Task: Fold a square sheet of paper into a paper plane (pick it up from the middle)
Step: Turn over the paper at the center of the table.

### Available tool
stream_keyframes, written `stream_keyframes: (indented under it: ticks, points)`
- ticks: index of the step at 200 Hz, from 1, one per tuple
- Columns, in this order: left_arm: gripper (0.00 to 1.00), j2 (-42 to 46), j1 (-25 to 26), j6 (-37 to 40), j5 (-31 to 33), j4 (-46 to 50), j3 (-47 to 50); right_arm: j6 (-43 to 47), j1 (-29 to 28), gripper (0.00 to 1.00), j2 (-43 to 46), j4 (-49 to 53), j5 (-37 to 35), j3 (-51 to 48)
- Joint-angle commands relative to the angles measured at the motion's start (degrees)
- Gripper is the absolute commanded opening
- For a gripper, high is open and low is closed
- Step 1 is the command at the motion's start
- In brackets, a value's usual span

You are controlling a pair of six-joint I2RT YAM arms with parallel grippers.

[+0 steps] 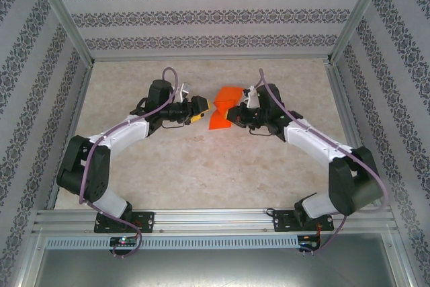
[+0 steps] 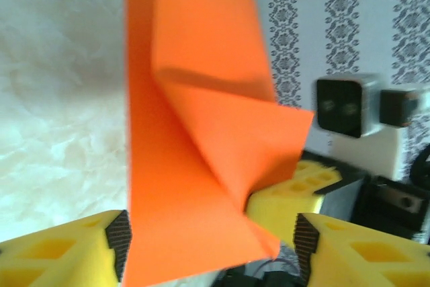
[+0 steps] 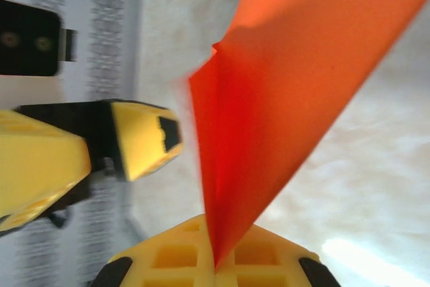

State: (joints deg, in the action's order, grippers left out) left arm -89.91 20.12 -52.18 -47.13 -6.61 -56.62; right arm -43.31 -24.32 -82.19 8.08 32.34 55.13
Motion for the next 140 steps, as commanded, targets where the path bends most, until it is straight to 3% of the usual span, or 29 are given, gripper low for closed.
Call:
stream_keyframes:
  ticks: [1,30,71,90,140]
  points:
    - [0.74,2.39,-0.67,5.89,1.27,6.88,-2.59,22.01,-1.86,0.0,1.57,34.26,-21.72,6.45]
    - [0.76,2.76,-0.94,7.81,1.55,9.81,-3.36,25.91,-7.87,0.0,-2.69,50.23,-45.42,13.74]
    - [0.76,5.56,-3.81,9.8,2.42,15.43,-1.65,21.26,-15.82,0.0,-9.55,59.97,-64.02,19.9]
    - [0.76,7.58,-5.76,10.5,3.43,17.19,0.31,20.05,-18.77,0.0,-15.48,62.34,-66.96,22.56]
    - [0.76,10.73,-10.66,11.94,0.01,18.81,3.62,18.04,-25.4,0.06,-29.49,62.89,-64.02,28.98]
